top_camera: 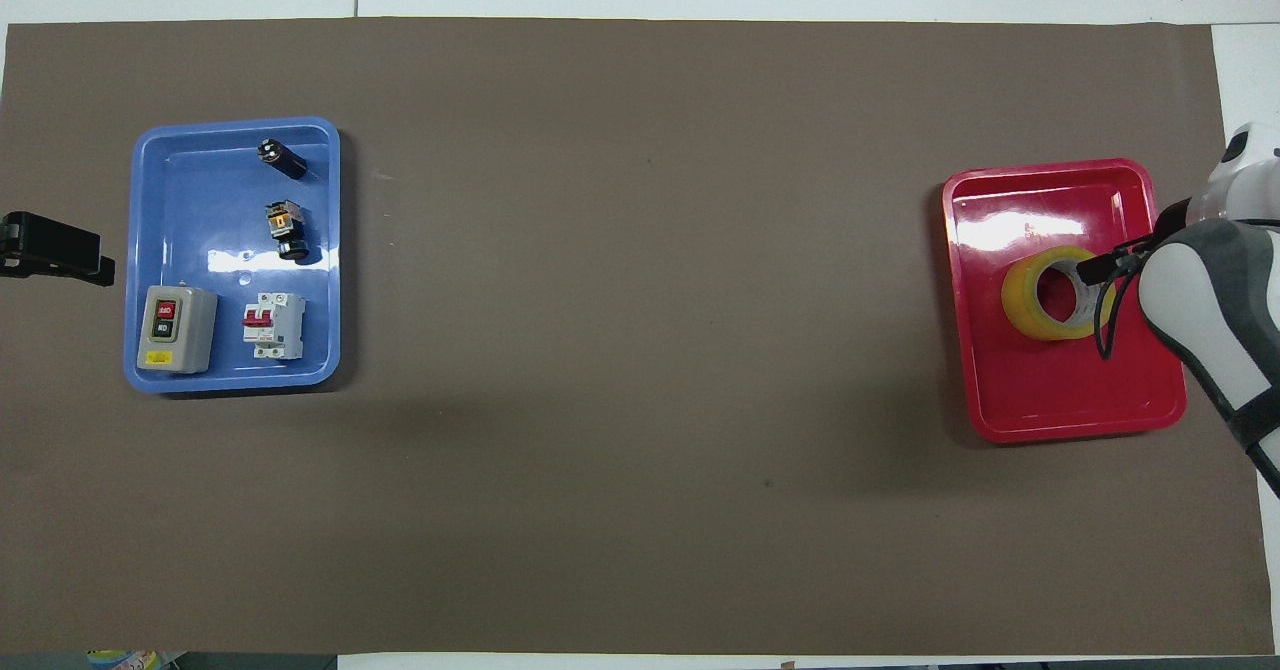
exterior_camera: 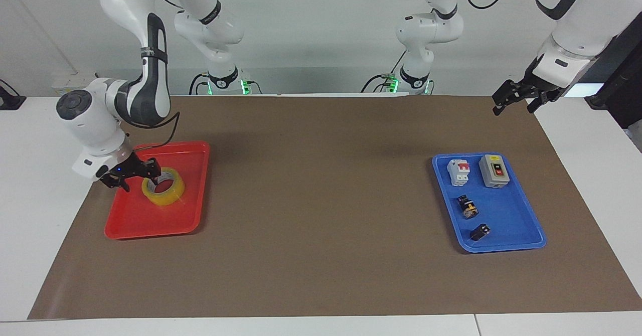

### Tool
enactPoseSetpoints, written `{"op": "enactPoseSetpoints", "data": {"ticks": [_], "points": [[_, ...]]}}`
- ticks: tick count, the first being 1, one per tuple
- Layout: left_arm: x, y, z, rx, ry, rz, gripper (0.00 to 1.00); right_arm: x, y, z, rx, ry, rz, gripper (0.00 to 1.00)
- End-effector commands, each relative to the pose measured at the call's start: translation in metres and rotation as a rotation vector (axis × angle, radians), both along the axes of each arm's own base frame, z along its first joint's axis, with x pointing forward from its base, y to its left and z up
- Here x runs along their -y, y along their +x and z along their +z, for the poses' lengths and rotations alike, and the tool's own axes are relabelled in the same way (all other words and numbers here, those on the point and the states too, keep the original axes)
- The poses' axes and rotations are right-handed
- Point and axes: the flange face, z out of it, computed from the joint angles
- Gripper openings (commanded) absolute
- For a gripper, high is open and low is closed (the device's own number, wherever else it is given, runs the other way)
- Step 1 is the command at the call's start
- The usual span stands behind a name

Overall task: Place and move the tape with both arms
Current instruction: 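Open the right gripper and withdraw it from the tape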

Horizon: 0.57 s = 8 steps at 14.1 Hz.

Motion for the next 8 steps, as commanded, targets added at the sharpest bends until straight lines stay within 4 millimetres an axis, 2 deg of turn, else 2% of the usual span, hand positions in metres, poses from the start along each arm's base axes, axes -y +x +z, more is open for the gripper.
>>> {"op": "enactPoseSetpoints", "data": {"ticks": [1,3,5,6,7,8], "points": [[0.000,-0.008,0.003,0.002,-0.015,-0.003,1.00,-0.011,0.003,0.080,-0.046,0.001,-0.082,1.00],[0.000,-0.008,0.003,0.002,-0.015,-0.003,1.00,-0.018,0.004,0.139,-0.070,0.000,-0.123,1.00],[0.000,-0.008,0.002,0.000,-0.015,-0.003,1.00,-0.024,-0.007,0.206,-0.056,0.014,-0.173,1.00],[0.000,-0.008,0.002,-0.001,-0.015,-0.003,1.00,-0.034,-0.014,0.231,-0.039,0.045,-0.202,1.00],[0.001,-0.008,0.003,0.002,-0.015,-0.005,1.00,-0.042,-0.023,0.242,-0.038,0.045,-0.249,1.00],[0.000,-0.008,0.003,0.002,-0.015,-0.003,1.00,-0.063,-0.033,0.253,-0.045,0.033,-0.251,1.00]]}}
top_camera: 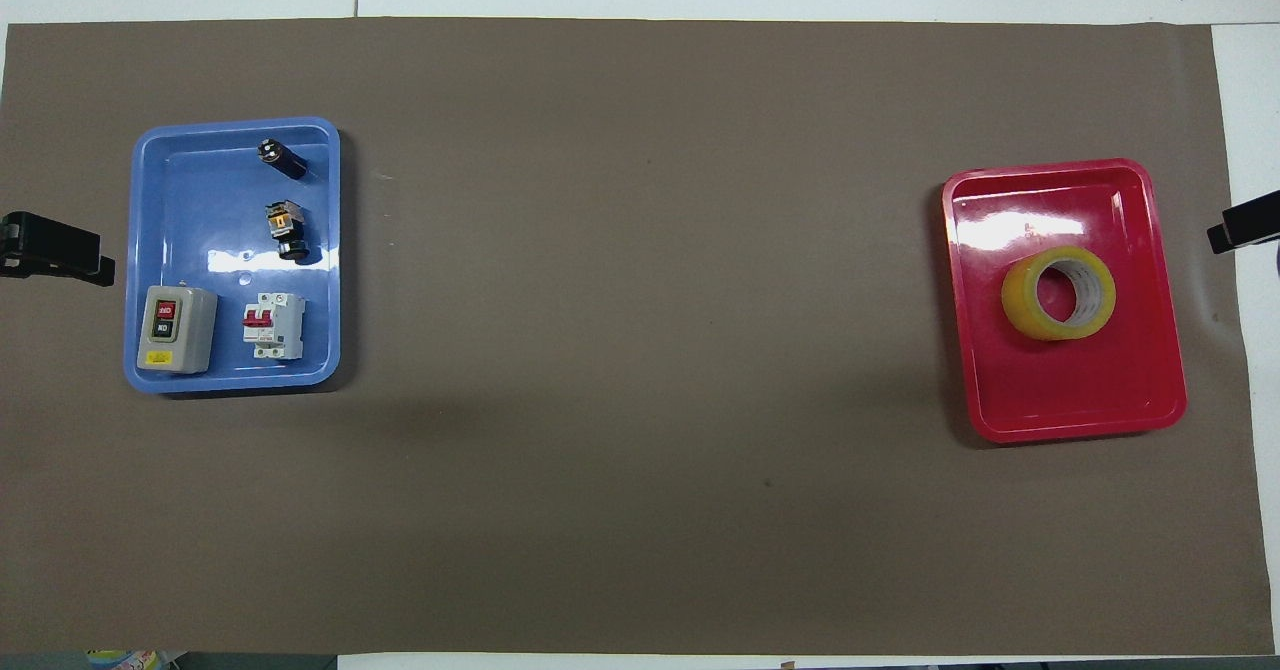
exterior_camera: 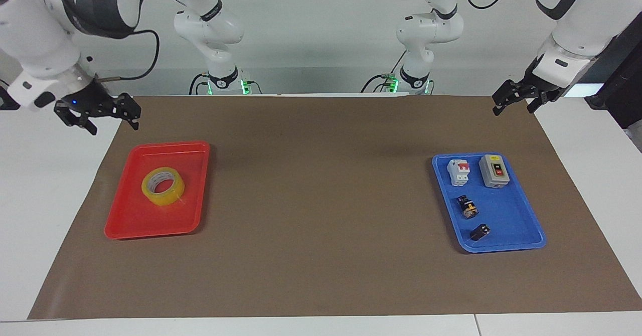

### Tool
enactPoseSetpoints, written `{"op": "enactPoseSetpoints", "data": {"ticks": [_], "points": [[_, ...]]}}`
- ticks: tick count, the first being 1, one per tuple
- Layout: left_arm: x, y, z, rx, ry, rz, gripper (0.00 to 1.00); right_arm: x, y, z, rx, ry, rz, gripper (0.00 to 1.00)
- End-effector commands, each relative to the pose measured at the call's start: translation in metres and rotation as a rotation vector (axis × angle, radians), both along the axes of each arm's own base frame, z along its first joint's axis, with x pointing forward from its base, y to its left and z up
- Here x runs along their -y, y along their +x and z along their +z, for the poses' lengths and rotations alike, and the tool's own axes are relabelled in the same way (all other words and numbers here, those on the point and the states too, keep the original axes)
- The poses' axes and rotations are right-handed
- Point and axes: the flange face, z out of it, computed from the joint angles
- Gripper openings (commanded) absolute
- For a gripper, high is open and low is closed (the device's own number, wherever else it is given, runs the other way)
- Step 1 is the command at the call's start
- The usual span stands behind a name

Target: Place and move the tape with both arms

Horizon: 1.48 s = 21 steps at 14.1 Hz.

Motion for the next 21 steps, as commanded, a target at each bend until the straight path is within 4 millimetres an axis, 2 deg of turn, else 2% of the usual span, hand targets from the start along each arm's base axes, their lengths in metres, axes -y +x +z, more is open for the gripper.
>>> {"op": "enactPoseSetpoints", "data": {"ticks": [1,2,3,5,10,12,14,15,21], "points": [[0.000,-0.008,0.003,0.000,-0.015,-0.003,1.00,-0.038,-0.018,0.022,-0.032,0.001,-0.056,1.00],[0.000,-0.008,0.002,-0.001,-0.015,-0.003,1.00,-0.037,-0.021,0.019,-0.047,0.002,-0.062,1.00],[0.000,-0.008,0.002,0.000,-0.015,-0.003,1.00,-0.035,-0.026,0.006,-0.055,0.003,-0.070,1.00],[0.000,-0.008,0.002,-0.001,-0.015,-0.003,1.00,-0.031,-0.033,0.009,-0.064,0.004,-0.074,1.00],[0.000,-0.008,0.002,0.000,-0.015,-0.003,1.00,-0.057,-0.040,0.000,-0.109,-0.001,-0.037,1.00],[0.000,-0.008,0.003,0.002,-0.015,-0.003,1.00,-0.059,-0.040,0.003,-0.101,-0.003,-0.035,1.00],[0.000,-0.008,0.002,-0.001,-0.015,-0.003,1.00,-0.078,-0.038,0.002,-0.089,-0.009,-0.032,1.00],[0.000,-0.008,0.003,0.002,-0.015,-0.003,1.00,-0.082,-0.037,0.000,-0.088,-0.010,-0.030,1.00],[0.001,-0.008,0.002,0.000,-0.015,-0.005,1.00,-0.076,-0.033,0.007,-0.070,-0.033,-0.033,1.00]]}}
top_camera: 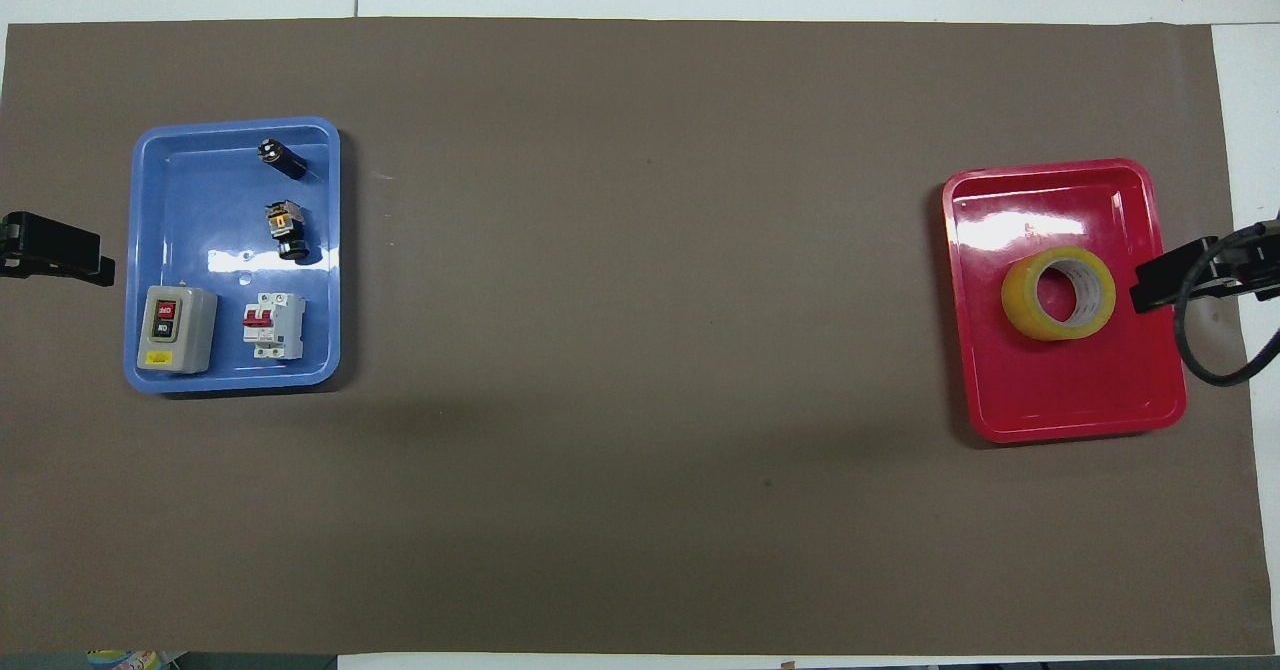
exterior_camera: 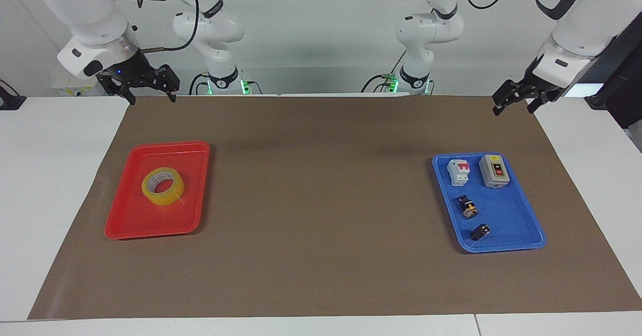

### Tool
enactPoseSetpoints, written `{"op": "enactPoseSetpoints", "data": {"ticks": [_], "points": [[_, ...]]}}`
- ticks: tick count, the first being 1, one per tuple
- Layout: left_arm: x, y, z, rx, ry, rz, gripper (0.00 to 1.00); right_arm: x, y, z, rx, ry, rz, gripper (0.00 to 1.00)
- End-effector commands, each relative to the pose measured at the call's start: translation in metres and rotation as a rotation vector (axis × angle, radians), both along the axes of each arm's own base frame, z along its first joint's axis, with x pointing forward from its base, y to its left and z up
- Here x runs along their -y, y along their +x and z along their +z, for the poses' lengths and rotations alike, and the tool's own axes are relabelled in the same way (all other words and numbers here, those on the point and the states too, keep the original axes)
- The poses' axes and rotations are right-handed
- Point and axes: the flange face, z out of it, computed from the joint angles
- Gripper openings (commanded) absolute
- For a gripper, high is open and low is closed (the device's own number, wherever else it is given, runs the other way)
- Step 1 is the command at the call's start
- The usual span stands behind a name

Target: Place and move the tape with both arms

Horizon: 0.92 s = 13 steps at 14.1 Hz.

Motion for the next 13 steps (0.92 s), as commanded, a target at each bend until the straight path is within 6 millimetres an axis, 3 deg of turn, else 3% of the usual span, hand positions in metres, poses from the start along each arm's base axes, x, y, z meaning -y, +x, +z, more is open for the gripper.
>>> {"op": "enactPoseSetpoints", "data": {"ticks": [1,7,13], "points": [[0.000,-0.008,0.003,0.002,-0.015,-0.003,1.00,-0.001,-0.003,0.003,0.016,-0.012,-0.007,1.00],[0.000,-0.008,0.002,0.000,-0.015,-0.003,1.00,0.001,0.003,0.017,0.086,-0.018,-0.009,1.00],[0.001,-0.008,0.002,0.000,-0.015,-0.005,1.00,0.002,0.002,0.011,0.093,-0.017,-0.011,1.00]]}}
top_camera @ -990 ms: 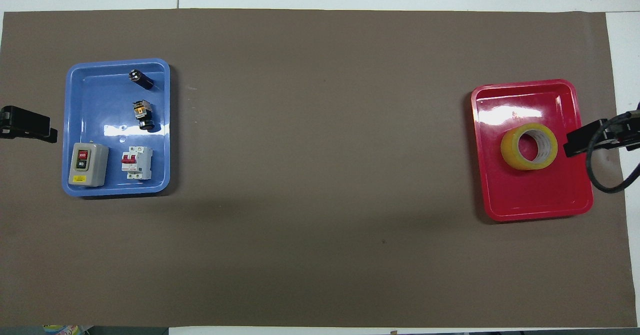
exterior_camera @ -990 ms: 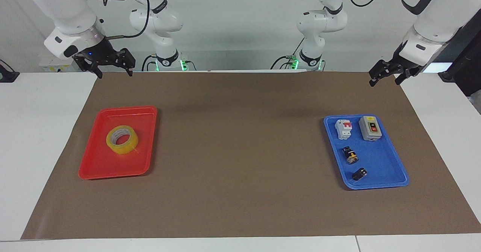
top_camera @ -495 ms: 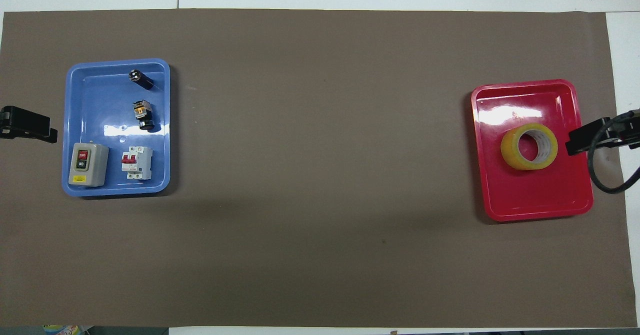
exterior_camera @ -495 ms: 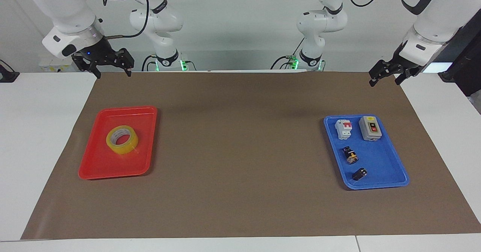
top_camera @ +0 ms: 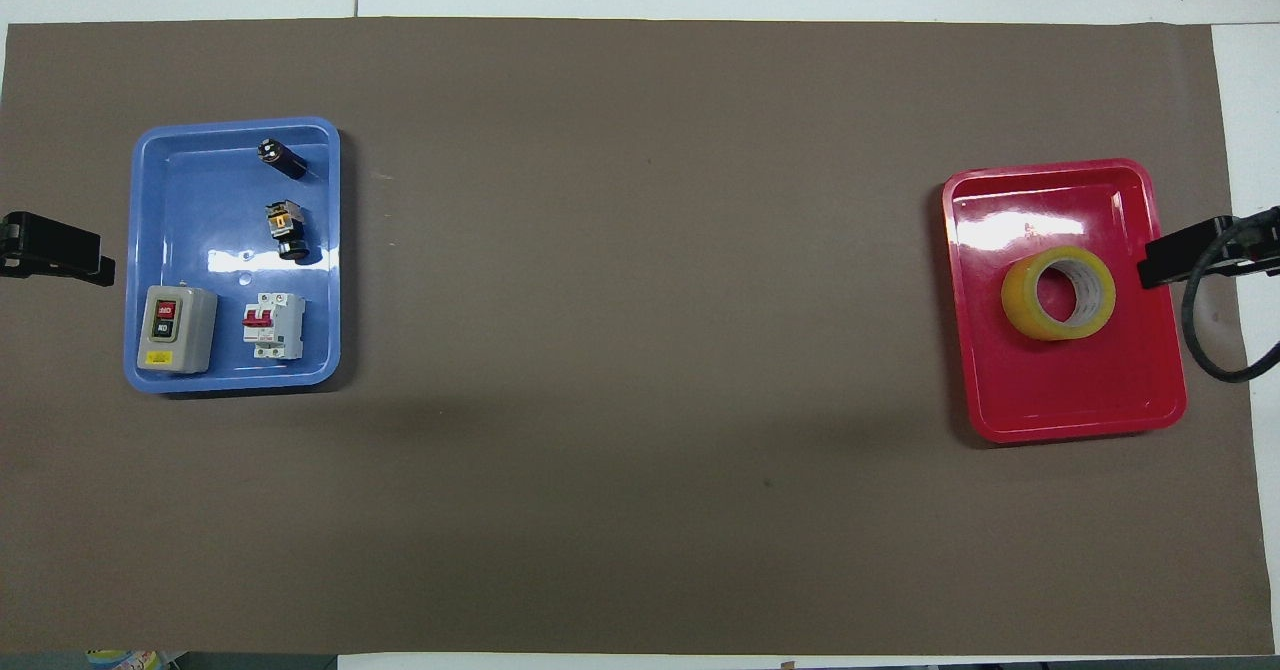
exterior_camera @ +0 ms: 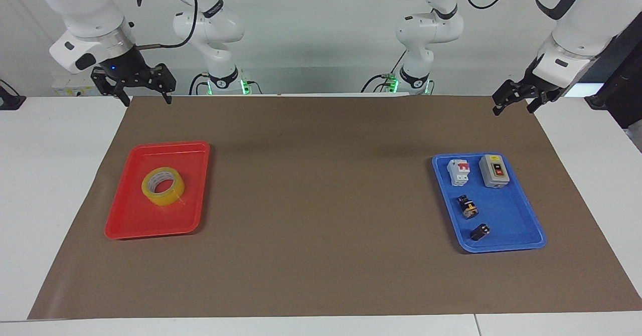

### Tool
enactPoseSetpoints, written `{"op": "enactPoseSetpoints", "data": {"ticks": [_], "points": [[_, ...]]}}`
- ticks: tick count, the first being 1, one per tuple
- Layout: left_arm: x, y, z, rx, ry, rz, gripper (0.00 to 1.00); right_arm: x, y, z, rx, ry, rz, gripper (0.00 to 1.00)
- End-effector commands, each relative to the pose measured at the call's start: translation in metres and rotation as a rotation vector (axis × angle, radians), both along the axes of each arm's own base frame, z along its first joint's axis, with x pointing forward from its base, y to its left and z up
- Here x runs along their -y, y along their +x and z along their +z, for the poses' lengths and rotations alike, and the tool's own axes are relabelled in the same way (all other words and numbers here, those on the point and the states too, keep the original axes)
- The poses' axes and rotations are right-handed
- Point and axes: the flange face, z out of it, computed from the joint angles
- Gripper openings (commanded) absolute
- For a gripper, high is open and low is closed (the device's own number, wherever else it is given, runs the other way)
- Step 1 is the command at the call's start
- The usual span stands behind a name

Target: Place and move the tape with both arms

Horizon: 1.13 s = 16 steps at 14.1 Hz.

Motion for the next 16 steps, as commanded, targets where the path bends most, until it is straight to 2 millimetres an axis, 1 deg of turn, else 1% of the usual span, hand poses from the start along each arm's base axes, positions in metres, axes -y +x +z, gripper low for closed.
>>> {"op": "enactPoseSetpoints", "data": {"ticks": [1,3,7,16], "points": [[0.000,-0.008,0.002,0.000,-0.015,-0.003,1.00,0.007,-0.003,0.002,0.020,-0.013,-0.021,1.00],[0.001,-0.008,0.002,0.000,-0.015,-0.005,1.00,0.011,0.001,0.007,0.040,-0.015,-0.030,1.00],[0.000,-0.008,0.003,0.002,-0.015,-0.003,1.00,0.033,0.002,0.010,0.064,-0.013,-0.068,1.00],[0.000,-0.008,0.002,0.000,-0.015,-0.003,1.00,0.028,0.002,0.010,0.063,-0.016,-0.059,1.00]]}}
